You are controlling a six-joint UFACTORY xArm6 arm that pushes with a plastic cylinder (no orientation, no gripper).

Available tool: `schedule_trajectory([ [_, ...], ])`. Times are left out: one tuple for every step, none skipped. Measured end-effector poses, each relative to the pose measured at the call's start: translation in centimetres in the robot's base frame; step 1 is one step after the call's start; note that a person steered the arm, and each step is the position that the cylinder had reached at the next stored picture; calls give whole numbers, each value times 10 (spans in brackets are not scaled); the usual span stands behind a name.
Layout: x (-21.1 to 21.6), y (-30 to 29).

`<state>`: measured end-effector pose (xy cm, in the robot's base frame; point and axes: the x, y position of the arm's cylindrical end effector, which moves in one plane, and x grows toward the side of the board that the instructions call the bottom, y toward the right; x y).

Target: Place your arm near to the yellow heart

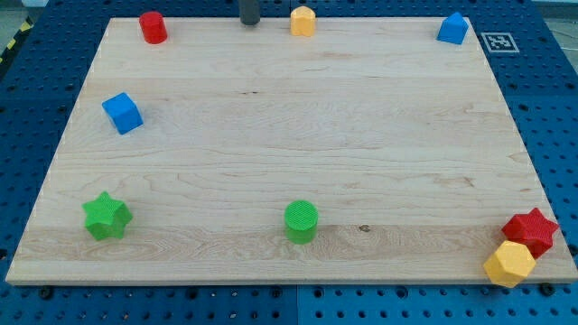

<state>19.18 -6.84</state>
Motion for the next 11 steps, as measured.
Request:
schedule_trajectory([
  [1, 2],
  [1, 2],
  [0, 8],
  [0, 11],
  [1, 15],
  [1, 17],
  [0, 18],
  [2, 19],
  [1, 22],
  [1, 24],
  [0, 32],
])
